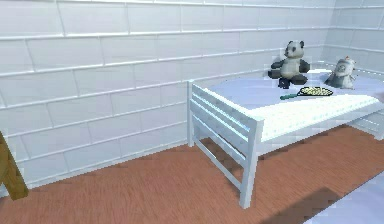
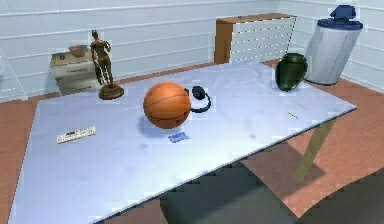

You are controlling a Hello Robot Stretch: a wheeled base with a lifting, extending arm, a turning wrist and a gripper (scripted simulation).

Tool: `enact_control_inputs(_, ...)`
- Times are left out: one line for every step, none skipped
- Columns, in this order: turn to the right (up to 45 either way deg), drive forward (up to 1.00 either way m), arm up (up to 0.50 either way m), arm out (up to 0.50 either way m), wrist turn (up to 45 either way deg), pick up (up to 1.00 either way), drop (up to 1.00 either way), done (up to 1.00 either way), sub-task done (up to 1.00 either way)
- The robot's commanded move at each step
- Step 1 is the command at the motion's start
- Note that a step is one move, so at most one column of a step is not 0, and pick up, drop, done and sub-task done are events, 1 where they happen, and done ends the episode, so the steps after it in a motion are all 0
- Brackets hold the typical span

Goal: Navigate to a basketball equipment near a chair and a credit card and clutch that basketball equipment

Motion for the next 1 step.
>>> enact_control_inputs(0.0,0.0,0.5,0.0,0.0,0.0,0.0,0.0,0.0)
